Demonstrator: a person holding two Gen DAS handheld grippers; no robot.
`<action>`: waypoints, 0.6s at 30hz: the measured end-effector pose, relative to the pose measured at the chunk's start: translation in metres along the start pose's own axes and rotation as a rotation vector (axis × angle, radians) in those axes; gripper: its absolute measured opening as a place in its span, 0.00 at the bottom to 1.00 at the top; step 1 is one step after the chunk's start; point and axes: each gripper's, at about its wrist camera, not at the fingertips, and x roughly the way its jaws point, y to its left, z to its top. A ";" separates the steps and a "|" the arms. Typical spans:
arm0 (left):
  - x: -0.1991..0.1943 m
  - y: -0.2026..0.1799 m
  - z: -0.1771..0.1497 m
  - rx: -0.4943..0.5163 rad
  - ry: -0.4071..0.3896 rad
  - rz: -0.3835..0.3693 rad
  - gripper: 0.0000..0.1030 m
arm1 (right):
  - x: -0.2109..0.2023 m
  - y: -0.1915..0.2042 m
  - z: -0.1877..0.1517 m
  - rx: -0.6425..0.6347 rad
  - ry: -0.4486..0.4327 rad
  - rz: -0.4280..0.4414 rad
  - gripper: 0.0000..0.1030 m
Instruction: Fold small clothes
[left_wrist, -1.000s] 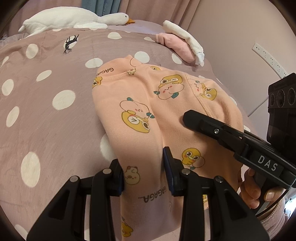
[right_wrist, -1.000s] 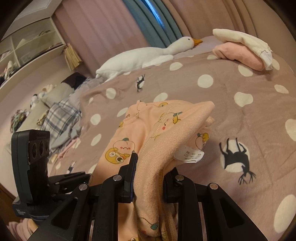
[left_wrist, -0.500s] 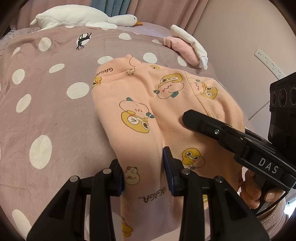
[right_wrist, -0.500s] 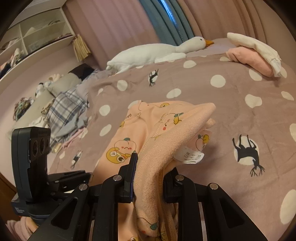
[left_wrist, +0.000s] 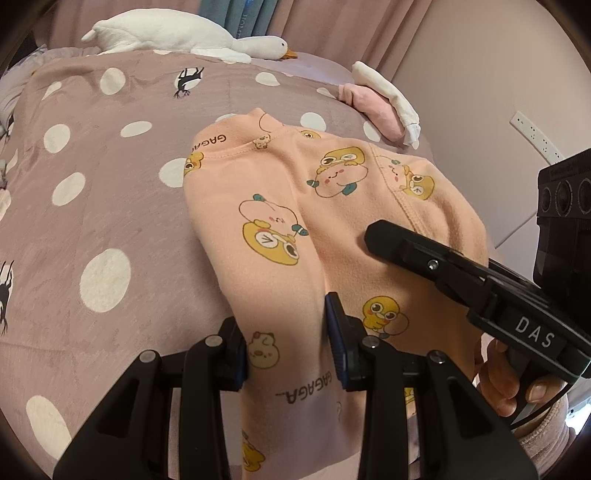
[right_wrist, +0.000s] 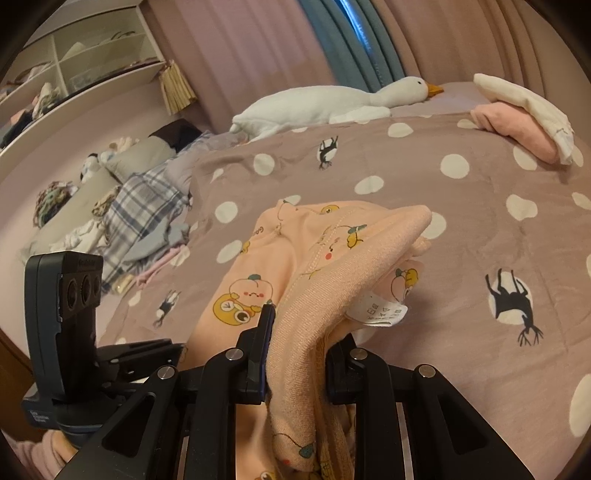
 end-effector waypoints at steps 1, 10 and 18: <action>-0.002 0.002 -0.001 -0.001 -0.001 0.002 0.34 | 0.001 0.002 -0.001 -0.001 0.001 0.002 0.23; -0.012 0.018 -0.009 -0.032 -0.009 0.011 0.34 | 0.011 0.020 -0.003 -0.025 0.021 0.015 0.23; -0.020 0.034 -0.013 -0.052 -0.016 0.023 0.34 | 0.023 0.032 -0.001 -0.039 0.034 0.027 0.23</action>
